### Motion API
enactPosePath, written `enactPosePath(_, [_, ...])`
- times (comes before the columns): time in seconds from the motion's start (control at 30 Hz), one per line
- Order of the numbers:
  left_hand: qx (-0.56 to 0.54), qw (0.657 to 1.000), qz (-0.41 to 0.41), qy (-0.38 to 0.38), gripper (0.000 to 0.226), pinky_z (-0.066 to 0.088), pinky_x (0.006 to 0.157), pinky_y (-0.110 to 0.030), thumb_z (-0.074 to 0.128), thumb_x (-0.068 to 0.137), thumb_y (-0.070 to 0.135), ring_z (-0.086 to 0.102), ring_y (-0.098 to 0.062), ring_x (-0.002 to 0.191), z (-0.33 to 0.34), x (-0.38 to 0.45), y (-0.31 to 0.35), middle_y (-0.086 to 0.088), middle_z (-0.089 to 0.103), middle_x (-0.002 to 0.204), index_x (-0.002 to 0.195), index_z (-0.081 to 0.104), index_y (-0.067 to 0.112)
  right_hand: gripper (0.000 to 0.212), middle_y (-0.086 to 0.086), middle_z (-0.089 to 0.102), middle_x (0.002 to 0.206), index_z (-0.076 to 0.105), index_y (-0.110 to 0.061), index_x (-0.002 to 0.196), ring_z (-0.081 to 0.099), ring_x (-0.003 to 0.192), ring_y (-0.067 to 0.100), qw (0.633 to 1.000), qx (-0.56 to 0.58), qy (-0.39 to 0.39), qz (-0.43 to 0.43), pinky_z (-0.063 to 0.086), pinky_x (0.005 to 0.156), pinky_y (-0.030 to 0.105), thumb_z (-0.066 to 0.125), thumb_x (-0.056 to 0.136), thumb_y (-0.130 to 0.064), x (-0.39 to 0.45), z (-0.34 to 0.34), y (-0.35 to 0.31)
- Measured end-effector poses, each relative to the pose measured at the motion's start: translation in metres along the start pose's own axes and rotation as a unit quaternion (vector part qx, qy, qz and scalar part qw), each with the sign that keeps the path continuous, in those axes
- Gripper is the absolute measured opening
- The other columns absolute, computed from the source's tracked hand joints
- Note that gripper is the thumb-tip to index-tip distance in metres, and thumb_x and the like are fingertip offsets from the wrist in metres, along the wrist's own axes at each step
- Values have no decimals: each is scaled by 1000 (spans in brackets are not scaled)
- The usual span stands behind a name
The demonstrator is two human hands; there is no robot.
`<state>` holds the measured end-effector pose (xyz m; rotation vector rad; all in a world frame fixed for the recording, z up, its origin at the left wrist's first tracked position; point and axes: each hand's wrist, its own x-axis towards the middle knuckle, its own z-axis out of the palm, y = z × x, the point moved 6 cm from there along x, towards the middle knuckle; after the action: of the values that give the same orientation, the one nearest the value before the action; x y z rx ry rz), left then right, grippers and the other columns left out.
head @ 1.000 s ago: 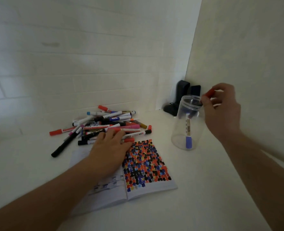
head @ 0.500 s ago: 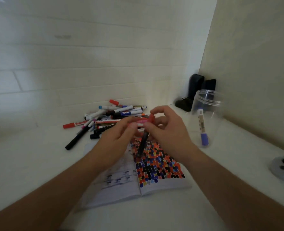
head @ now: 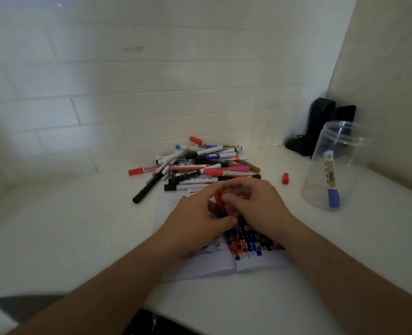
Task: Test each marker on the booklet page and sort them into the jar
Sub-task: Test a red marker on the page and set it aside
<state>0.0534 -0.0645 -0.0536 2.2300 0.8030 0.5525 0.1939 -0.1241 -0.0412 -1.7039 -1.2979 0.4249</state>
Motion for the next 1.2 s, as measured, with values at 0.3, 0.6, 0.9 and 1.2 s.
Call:
enactPosePath(0.3, [-73,986,-137,53,71,56,81,-31,70,94,11,72,-13,96,-92,-16,-69,9,76,108,141,43,57,58,10,32,163,39,-23,156,36,145,33,925,-359,39,121,36,116,45,57,102,-33,19,-61,74])
enactPosePath(0.6, [223,926,-265,148,27,51,62,-29,77,87,42,67,-12,72,-207,-76,-161,11,68,102,111,68,41,47,-13,37,159,45,-43,147,43,135,27,940,-340,-18,-8,41,108,45,40,102,-54,22,-18,47])
enactPosePath(0.9, [222,914,-262,218,46,48,75,-36,71,87,54,61,-25,88,-200,-70,-176,-5,62,104,120,57,25,37,-5,54,142,59,-40,138,43,127,20,946,-325,6,-15,40,107,42,52,102,-45,14,-16,44])
enactPosePath(1.2, [271,941,-130,155,39,43,105,-44,64,90,33,49,-30,124,-150,3,-123,-3,59,126,129,61,34,27,-5,58,125,71,-32,120,49,117,14,963,-259,71,-34,40,96,31,57,100,-44,17,-27,45])
